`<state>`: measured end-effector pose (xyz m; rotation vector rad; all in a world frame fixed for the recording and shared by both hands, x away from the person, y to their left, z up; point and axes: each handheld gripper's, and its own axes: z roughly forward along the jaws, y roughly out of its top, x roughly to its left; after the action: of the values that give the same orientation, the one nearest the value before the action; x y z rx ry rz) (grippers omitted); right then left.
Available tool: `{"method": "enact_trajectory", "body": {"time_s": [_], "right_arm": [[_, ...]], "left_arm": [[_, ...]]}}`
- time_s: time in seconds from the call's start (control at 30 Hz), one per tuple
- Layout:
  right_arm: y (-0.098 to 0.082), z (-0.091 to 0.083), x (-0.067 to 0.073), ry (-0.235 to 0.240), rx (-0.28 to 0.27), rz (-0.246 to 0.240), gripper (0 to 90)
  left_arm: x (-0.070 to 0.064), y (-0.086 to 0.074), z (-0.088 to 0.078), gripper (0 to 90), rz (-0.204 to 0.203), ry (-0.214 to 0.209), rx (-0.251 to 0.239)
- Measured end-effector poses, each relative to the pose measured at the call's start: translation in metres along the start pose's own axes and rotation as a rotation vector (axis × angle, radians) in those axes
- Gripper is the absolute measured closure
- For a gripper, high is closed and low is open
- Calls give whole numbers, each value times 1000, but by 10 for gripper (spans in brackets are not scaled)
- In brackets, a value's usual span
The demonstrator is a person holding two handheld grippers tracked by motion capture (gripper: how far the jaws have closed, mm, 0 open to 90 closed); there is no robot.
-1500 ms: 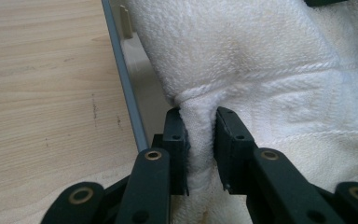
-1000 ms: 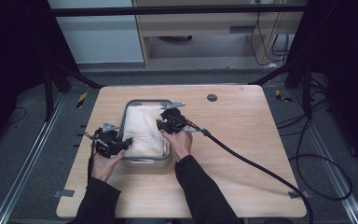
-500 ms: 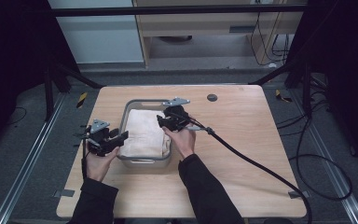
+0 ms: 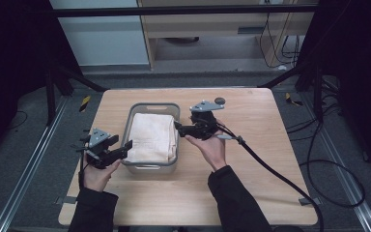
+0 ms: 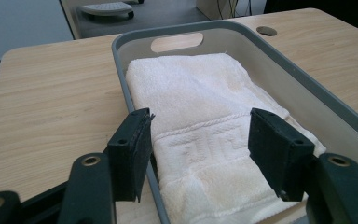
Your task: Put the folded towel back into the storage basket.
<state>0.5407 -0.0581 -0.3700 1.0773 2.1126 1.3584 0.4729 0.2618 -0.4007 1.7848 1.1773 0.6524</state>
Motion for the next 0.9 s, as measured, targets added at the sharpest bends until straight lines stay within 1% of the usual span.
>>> {"method": "enact_trajectory", "body": {"time_s": [0.03, 0.07, 0.1, 0.13, 0.17, 0.2, 0.33, 0.37, 0.4, 0.43, 0.53, 0.57, 0.6, 0.63, 0.67, 0.7, 0.73, 0.77, 0.8, 0.83, 0.87, 0.9], "right_arm": [[-3, -5, -2, 0, 2, 2, 227], [-7, -10, -6, -4, 2, 0, 217], [-11, -15, -8, -8, 2, 0, 209], [-11, -15, -8, -8, 2, 0, 209], [-15, -19, -11, -10, 2, 0, 202], [-24, -28, -17, -10, 2, 9, 191], [-42, -45, -29, -18, 7, 20, 181], [-49, -51, -33, -20, 9, 25, 178], [-49, -51, -33, -20, 9, 25, 178], [-53, -55, -36, -22, 10, 27, 177], [-69, -69, -47, -39, 9, 43, 173], [-78, -78, -54, -48, 9, 58, 170], [-78, -78, -54, -48, 9, 58, 170], [-87, -85, -61, -60, 11, 66, 168], [-87, -85, -61, -60, 11, 66, 168], [-95, -91, -67, -64, 17, 71, 160], [-95, -91, -67, -64, 17, 71, 160], [-103, -97, -72, -70, 18, 76, 156], [-106, -98, -74, -75, 18, 75, 154], [-110, -101, -77, -84, 23, 71, 149], [-110, -101, -77, -84, 23, 71, 149], [-114, -103, -79, -89, 23, 69, 145]], "left_arm": [[0, -1, -2, 364, 2, -7, -2], [1, -2, -5, 352, 0, -22, -7], [1, -4, -6, 346, 4, -24, -10], [1, -4, -6, 338, 4, -24, -10], [1, -5, -7, 338, 9, -21, -12], [1, -7, -7, 329, 10, -16, -11], [1, -12, -8, 305, 14, -14, -9], [1, -16, -9, 301, 27, -8, -4], [1, -16, -9, 296, 27, -8, -4], [2, -19, -11, 296, 33, -3, -9], [4, -24, -16, 272, 38, -2, -21], [5, -27, -18, 261, 40, 1, -24], [6, -29, -20, 261, 39, -4, -27], [8, -33, -24, 249, 40, -4, -27], [8, -33, -24, 249, 40, -4, -27], [10, -36, -27, 247, 43, 3, -26], [10, -36, -27, 243, 43, 3, -26], [12, -40, -29, 236, 42, 10, -25], [12, -40, -29, 234, 42, 10, -25], [14, -44, -32, 230, 42, 13, -22], [14, -44, -32, 226, 42, 13, -22], [15, -46, -32, 226, 40, 16, -20]]}}
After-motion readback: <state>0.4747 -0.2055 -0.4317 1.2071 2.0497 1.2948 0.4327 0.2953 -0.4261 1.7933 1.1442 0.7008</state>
